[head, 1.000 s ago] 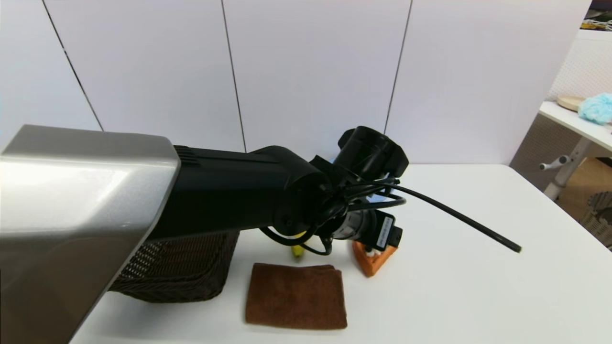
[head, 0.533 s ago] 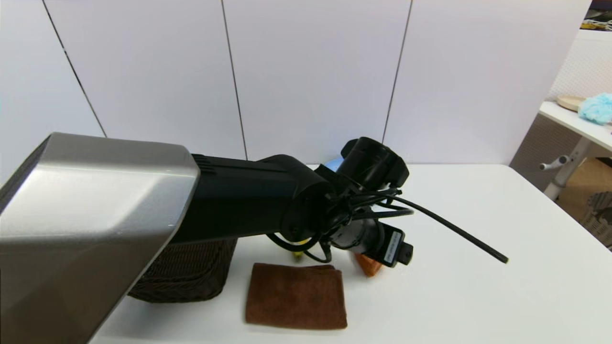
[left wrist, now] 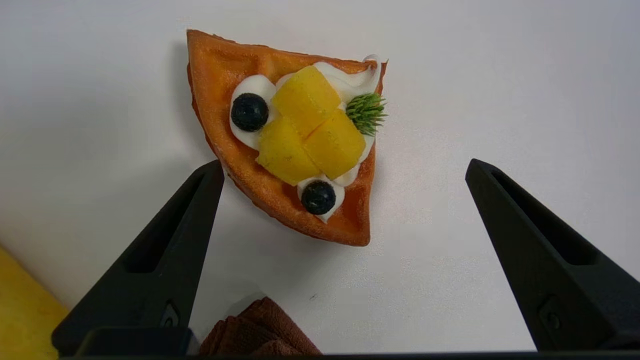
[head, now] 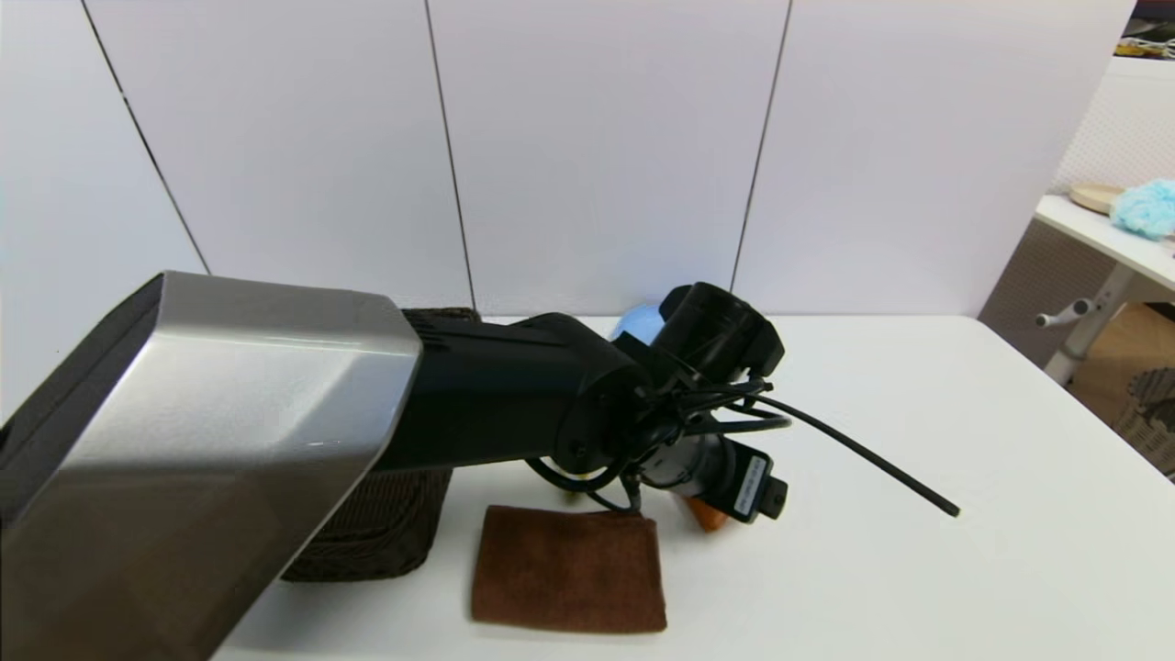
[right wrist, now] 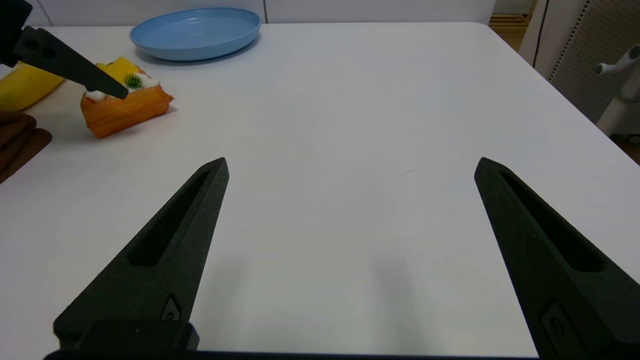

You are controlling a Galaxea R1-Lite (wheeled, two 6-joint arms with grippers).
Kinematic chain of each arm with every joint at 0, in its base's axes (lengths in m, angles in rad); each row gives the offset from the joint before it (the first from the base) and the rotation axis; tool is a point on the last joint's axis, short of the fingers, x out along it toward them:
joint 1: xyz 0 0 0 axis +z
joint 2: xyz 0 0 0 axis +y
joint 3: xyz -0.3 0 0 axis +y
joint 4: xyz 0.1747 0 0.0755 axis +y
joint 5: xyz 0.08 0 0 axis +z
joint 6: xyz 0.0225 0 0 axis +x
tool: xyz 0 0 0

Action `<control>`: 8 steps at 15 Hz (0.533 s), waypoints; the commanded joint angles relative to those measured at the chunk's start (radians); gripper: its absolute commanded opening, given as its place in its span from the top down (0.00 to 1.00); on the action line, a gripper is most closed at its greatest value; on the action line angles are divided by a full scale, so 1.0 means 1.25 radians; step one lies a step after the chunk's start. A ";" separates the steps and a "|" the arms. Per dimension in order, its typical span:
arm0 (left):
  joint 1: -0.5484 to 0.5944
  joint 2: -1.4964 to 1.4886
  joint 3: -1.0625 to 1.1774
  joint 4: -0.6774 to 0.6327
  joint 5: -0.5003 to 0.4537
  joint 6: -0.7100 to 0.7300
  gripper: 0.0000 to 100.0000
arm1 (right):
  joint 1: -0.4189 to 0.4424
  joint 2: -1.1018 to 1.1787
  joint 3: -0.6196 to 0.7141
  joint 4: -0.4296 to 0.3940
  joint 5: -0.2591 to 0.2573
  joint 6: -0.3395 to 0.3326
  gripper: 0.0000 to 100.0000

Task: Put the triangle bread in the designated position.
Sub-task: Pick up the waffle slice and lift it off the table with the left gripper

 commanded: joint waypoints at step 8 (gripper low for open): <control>0.024 0.042 -0.010 -0.011 0.037 -0.037 0.00 | 0.000 0.001 0.000 0.000 0.000 0.000 0.00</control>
